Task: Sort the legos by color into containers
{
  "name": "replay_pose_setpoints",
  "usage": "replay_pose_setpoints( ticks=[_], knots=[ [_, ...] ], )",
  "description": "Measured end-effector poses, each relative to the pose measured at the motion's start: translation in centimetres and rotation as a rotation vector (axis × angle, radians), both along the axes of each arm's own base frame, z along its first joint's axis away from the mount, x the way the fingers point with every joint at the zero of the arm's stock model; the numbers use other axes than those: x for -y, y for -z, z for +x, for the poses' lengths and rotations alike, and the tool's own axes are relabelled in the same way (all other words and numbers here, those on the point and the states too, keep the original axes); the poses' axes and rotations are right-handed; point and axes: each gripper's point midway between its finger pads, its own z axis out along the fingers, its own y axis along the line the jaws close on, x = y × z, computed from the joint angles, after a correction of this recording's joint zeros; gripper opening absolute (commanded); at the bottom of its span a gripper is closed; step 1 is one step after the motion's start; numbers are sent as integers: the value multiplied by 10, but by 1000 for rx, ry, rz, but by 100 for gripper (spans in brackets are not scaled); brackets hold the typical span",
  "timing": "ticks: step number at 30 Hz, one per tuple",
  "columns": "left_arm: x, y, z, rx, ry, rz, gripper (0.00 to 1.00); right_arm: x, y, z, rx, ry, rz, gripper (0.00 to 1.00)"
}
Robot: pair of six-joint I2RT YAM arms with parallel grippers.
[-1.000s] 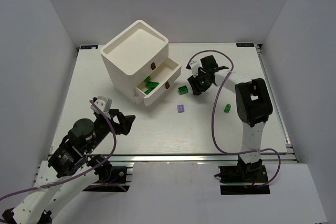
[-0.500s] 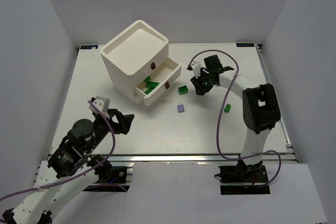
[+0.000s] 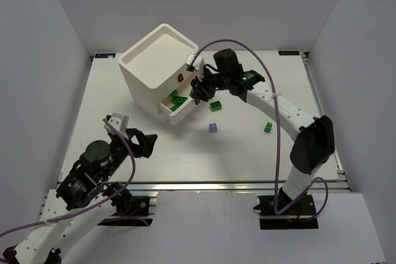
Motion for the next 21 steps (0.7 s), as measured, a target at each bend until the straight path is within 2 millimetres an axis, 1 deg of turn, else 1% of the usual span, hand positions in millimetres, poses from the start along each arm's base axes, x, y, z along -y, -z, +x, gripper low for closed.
replay_pose_setpoints(
  ticks=[2, 6, 7, 9, 10, 12, 13, 15, 17, 19, 21],
  knots=[
    [-1, 0, 0, 0, -8, -1, 90, -22, 2, 1, -18, -17, 13, 6],
    [-3, -1, 0, 4, -20, -10, 91, -52, 8, 9, -45, -21, 20, 14],
    [-4, -2, 0, 4, -23, -10, 91, -58, 11, 11, -49, -19, 19, 21],
    [-5, -2, 1, 6, -28, -10, 91, -67, 14, 15, -54, -17, 19, 29],
    [-5, -2, 1, 6, -30, -10, 91, -71, 16, 16, -58, -16, 18, 39],
    [-6, -1, 1, 5, -33, -9, 91, -79, 18, 18, -65, -17, 19, 49],
    [-6, -1, 1, 5, -34, -9, 91, -83, 20, 18, -69, -17, 19, 59],
    [-6, -1, 1, 3, -35, -9, 91, -89, 24, 19, -76, -17, 16, 62],
    [-6, -1, 1, 1, -35, -9, 91, -90, 27, 18, -92, -9, 13, 65],
    [-6, -1, 1, 1, -35, -9, 92, -90, 29, 16, -104, -8, 8, 66],
    [-6, -1, 1, 1, -35, -9, 92, -90, 28, 15, -111, -6, 10, 64]
  ],
)
